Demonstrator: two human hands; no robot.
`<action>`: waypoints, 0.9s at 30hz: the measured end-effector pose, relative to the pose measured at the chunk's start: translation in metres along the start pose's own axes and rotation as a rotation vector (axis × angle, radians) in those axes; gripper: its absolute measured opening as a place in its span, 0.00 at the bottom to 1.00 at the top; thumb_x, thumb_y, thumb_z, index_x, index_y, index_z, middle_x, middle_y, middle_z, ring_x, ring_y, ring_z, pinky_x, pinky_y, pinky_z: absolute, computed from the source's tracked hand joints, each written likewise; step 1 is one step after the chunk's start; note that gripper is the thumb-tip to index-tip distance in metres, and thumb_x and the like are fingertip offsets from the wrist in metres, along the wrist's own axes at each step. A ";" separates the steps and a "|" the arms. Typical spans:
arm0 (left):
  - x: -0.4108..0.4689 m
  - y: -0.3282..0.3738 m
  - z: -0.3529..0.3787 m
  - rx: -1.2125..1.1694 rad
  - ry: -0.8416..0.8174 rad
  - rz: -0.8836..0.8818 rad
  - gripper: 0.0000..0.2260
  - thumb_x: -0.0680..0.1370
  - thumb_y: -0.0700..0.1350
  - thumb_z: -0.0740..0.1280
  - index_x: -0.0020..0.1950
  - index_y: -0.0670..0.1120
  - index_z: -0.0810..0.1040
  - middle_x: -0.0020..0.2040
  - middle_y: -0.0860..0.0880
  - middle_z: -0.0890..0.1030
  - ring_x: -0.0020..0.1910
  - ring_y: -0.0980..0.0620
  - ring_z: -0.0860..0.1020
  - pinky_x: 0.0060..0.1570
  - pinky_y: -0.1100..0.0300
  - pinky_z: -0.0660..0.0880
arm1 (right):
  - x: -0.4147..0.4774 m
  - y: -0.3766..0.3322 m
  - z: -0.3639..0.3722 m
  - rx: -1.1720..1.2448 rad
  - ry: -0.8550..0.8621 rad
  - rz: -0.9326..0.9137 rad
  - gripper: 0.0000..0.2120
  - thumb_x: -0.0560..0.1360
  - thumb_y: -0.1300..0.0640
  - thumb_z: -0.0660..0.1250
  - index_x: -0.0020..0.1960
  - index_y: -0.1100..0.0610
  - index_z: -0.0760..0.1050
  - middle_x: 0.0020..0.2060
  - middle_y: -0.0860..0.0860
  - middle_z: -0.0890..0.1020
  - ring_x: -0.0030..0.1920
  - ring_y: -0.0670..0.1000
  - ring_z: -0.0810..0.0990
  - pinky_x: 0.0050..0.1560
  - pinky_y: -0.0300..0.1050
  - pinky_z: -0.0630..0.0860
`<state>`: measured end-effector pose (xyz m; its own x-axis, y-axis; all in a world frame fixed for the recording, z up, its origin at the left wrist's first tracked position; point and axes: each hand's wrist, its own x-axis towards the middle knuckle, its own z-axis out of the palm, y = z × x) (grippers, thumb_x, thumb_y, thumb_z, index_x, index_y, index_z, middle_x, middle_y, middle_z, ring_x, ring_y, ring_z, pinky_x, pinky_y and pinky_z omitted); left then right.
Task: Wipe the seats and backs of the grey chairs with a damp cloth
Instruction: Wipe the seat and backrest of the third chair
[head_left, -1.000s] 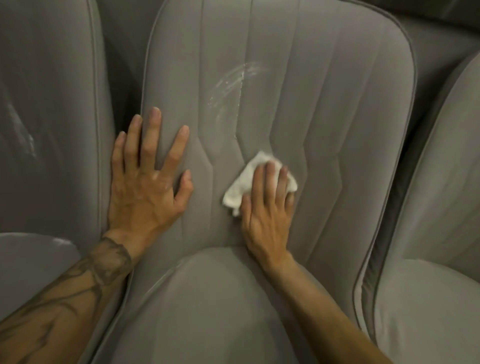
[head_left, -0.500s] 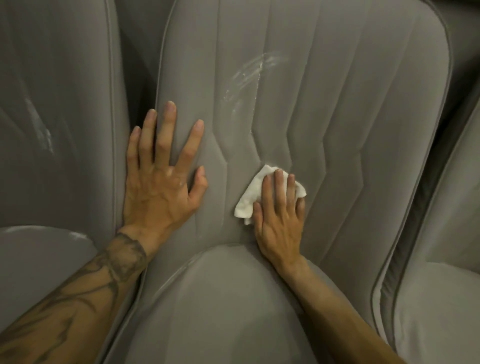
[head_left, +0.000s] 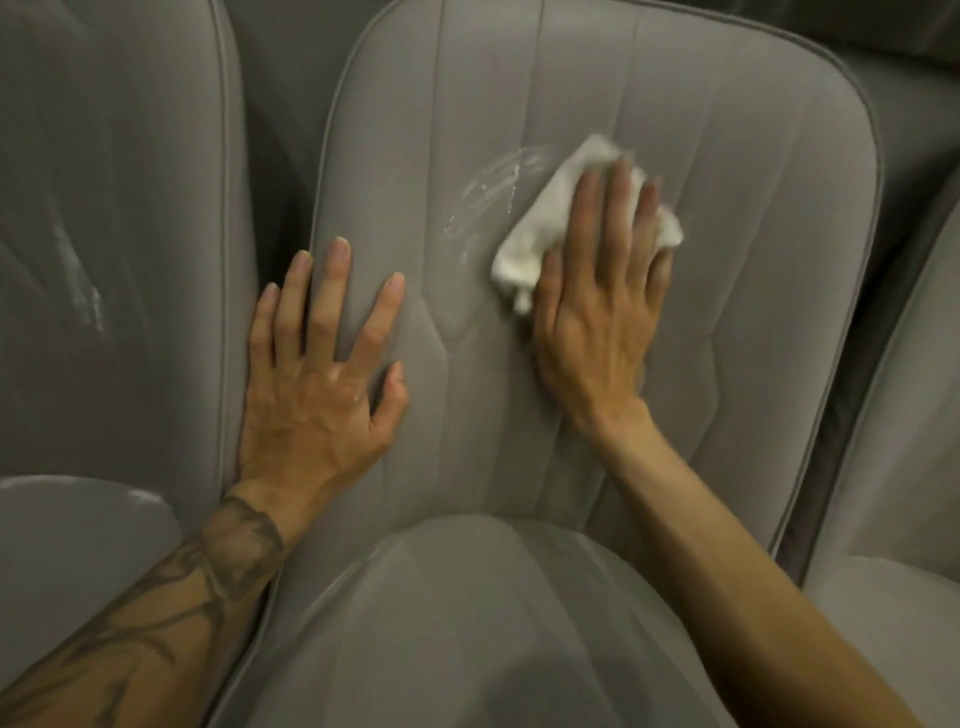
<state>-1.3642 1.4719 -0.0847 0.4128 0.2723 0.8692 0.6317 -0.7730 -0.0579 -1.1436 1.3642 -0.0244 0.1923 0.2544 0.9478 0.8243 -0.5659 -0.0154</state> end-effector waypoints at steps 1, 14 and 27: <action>-0.001 0.000 0.001 0.000 0.002 -0.001 0.31 0.83 0.55 0.57 0.86 0.53 0.56 0.86 0.41 0.52 0.85 0.36 0.54 0.83 0.39 0.52 | 0.019 -0.003 0.000 0.006 0.034 0.048 0.27 0.87 0.48 0.49 0.84 0.55 0.51 0.83 0.55 0.57 0.84 0.57 0.53 0.81 0.51 0.48; 0.001 0.002 -0.002 -0.016 -0.004 -0.009 0.31 0.83 0.54 0.57 0.86 0.52 0.56 0.86 0.41 0.53 0.84 0.36 0.54 0.83 0.40 0.51 | 0.097 -0.019 -0.011 0.045 0.093 -0.033 0.26 0.88 0.48 0.49 0.83 0.56 0.57 0.82 0.56 0.61 0.82 0.60 0.57 0.81 0.56 0.50; 0.001 0.001 -0.001 -0.002 0.000 -0.009 0.32 0.83 0.54 0.58 0.86 0.53 0.55 0.86 0.42 0.52 0.85 0.37 0.54 0.83 0.40 0.51 | 0.114 -0.046 -0.012 0.074 0.072 -0.130 0.26 0.87 0.48 0.48 0.82 0.56 0.59 0.81 0.56 0.63 0.82 0.61 0.59 0.80 0.57 0.58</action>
<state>-1.3638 1.4706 -0.0838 0.4071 0.2790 0.8697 0.6341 -0.7717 -0.0492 -1.1654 1.4100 0.0885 0.0450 0.2634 0.9636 0.8775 -0.4715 0.0878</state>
